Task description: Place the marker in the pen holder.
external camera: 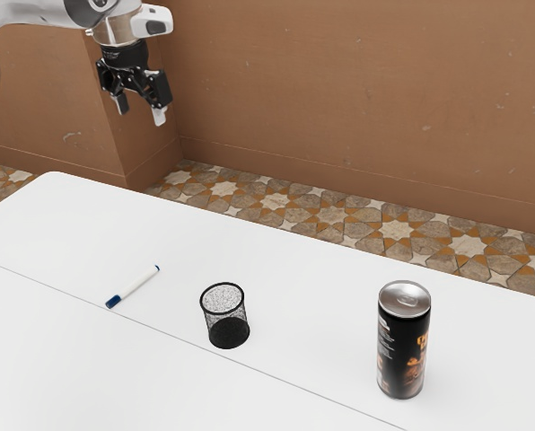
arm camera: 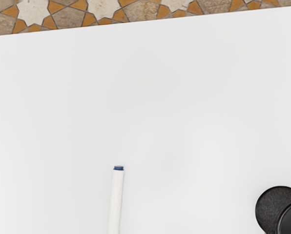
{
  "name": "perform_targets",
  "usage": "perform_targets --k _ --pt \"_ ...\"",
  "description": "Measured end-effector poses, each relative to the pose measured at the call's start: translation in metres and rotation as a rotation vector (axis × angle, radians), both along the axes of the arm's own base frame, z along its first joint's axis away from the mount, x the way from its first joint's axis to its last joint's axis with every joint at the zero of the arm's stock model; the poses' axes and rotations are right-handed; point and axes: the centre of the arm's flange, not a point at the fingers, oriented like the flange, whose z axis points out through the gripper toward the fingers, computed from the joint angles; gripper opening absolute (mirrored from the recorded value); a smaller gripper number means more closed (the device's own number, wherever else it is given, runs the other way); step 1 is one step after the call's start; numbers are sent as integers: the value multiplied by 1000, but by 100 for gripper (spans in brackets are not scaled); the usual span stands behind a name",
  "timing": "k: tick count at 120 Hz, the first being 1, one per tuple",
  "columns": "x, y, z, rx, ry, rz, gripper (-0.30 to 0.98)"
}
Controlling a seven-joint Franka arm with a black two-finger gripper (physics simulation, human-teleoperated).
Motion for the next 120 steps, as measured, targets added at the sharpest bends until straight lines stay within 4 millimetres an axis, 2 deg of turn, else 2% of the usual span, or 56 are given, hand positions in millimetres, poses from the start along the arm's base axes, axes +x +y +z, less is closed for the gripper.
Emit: perform_targets --k 28,30,36,40,47,55,62,68,77,84,98,120 --pt "0 -3 5 -12 -23 -20 69" --pt "-1 -4 -1 -16 -9 -22 69" --pt "-27 -8 -20 -38 55 -28 69" --pt "-37 -5 -45 -43 105 -21 69" --pt "-51 0 -129 -41 222 -15 66" --pt "-74 7 -212 -40 294 -8 49" --pt "-87 12 -260 -37 304 -4 35" --pt "-90 14 -287 -31 287 -8 27" --pt "-84 17 -304 -20 233 -10 18" --pt "-73 31 -307 -8 180 7 13" --pt "-49 53 -322 -17 117 48 17" --pt "-36 58 -341 -20 81 42 22"
